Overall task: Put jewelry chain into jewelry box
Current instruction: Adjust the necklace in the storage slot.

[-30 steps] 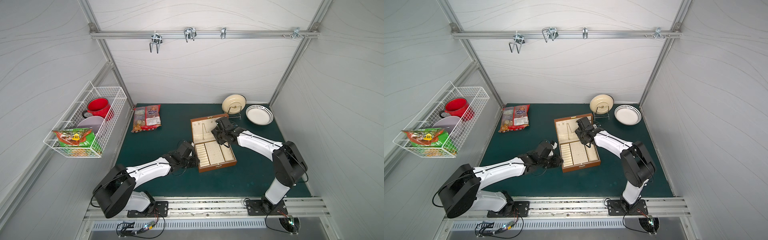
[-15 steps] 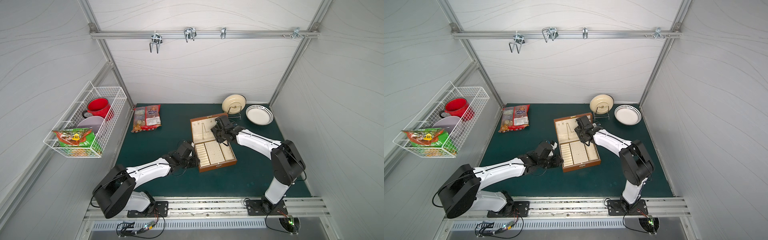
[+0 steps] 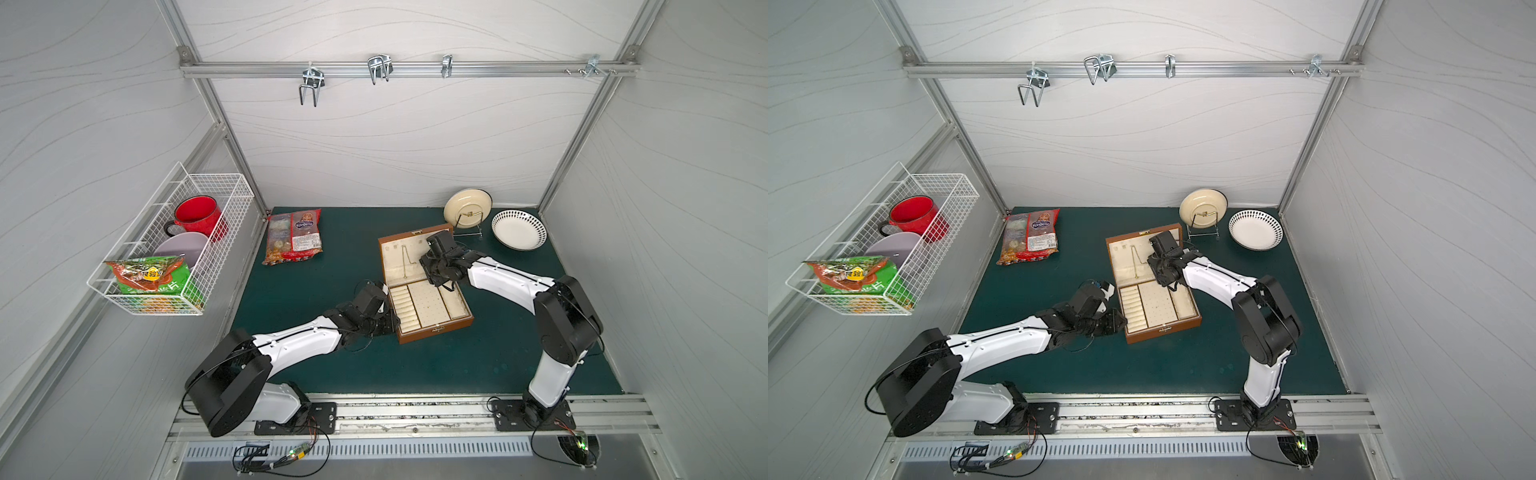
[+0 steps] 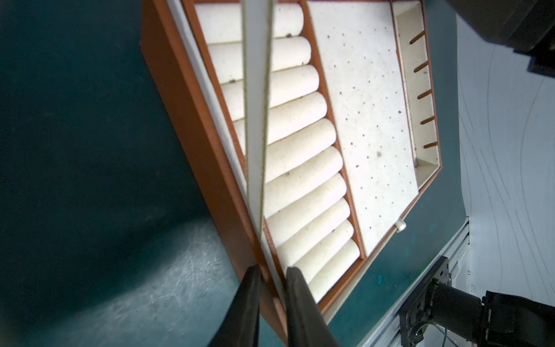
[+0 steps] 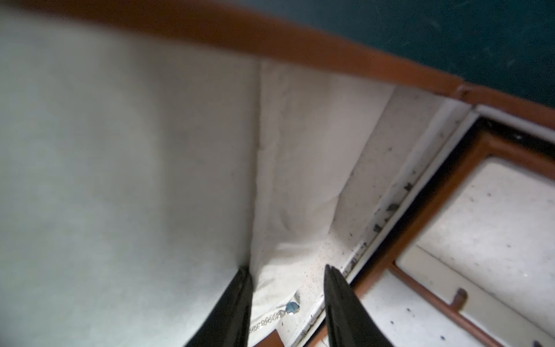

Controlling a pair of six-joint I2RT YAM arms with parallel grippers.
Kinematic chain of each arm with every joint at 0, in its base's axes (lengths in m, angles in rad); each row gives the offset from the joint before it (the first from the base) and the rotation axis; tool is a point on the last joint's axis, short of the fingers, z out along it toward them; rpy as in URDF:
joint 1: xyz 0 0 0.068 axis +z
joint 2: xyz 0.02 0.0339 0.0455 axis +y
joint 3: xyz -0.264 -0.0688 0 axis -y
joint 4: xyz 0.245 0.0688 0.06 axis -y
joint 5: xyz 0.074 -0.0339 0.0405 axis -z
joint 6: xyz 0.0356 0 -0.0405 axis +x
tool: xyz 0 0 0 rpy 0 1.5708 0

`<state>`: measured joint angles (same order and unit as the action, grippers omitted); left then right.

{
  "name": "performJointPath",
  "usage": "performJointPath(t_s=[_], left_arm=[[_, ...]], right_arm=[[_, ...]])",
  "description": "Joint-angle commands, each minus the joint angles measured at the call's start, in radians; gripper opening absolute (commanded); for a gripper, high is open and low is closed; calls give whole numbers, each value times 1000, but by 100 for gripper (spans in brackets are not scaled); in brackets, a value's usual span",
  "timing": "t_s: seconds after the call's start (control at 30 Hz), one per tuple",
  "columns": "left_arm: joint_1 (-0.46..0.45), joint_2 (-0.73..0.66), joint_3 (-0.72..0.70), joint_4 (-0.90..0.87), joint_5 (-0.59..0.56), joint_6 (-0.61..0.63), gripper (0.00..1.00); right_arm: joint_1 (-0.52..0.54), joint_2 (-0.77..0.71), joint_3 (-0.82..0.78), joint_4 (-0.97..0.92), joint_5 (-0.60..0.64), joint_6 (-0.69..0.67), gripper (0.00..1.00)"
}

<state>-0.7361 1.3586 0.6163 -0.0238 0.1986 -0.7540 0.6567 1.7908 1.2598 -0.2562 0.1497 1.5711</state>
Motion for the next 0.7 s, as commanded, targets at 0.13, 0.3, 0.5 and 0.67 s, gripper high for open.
performJointPath(t_s=[0.13,0.3,0.5,0.67], left_arm=[[-8,13,-22,-31,9,19,20],[-8,13,-24,-28,9,17,20],[-7,10,-25,-30,6,15,20],[-6,11,-25,-29,3,13,20]], right_arm=[[-7,14,-28,30,22,10,30],[-13,13,-27,44,23,4,23],[-15,6,-29,60,26,-5,7],[-14,-6,-47,69,17,-5,0]])
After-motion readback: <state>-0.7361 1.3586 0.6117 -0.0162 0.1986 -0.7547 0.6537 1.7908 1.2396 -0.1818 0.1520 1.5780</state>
